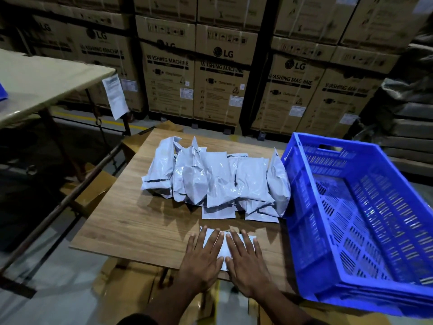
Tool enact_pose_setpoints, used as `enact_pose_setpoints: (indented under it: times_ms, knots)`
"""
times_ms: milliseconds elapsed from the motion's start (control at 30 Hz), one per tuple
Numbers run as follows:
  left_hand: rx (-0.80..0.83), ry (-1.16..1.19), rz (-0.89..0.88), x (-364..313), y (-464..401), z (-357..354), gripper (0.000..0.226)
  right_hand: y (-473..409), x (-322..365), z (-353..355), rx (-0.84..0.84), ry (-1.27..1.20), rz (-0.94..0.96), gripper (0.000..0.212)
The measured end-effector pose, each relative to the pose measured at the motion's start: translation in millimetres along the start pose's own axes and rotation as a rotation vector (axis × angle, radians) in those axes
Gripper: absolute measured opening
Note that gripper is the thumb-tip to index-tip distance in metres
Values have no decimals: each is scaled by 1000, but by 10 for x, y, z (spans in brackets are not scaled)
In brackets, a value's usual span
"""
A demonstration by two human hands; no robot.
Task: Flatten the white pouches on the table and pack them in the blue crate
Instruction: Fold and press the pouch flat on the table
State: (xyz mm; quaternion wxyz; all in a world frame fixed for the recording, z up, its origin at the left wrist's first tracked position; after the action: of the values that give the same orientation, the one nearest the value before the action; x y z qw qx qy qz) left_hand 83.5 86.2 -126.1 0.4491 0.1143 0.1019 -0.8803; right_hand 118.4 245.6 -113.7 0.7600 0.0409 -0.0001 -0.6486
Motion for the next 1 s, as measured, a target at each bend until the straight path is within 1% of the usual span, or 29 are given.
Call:
enact_pose_setpoints:
  times_ms: [233,500,633,667,733,767,833,900,967,1000]
  knots:
    - [-73,19,-33,20,8,-32,62,-2,12,6,-3,5,0,61]
    - [-24,-2,-25,29,-35,-64,67,6,-5,-10,24,3,7,62]
    - [-15,9,43,91,-108,58,49,-72,-3,48,-2,28,15,60]
    - [0,-2,50,103,-132,85,50,-109,5,74,3,46,28,63]
    - [76,-14,73,93,-184,83,70,-185,45,140,62,41,62,75]
    - [95,-23,97,83,-204,101,74,-214,68,164,85,28,82,82]
    - [70,-3,113,70,-215,145,74,-250,108,227,110,-28,102,86]
    - [55,11,76,100,-171,154,72,-239,99,245,97,-45,104,83]
    - [20,-29,35,165,-103,125,60,-194,57,232,79,-1,130,73]
    - [19,-43,33,198,-73,104,61,-160,19,200,60,12,135,66]
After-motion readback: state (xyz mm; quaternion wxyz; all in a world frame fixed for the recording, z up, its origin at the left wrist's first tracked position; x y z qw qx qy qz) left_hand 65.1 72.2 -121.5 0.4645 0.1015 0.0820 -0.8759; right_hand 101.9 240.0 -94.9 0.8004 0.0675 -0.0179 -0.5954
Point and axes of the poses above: each hand's wrist, its own y-axis away from the middle knuckle, its own z-axis out of the back of the hand, x = y × z, the point moved 4 cm from there along -y, towards the middle knuckle, and after that the axes turned 6 degrees about y, right-handed, at the moved point
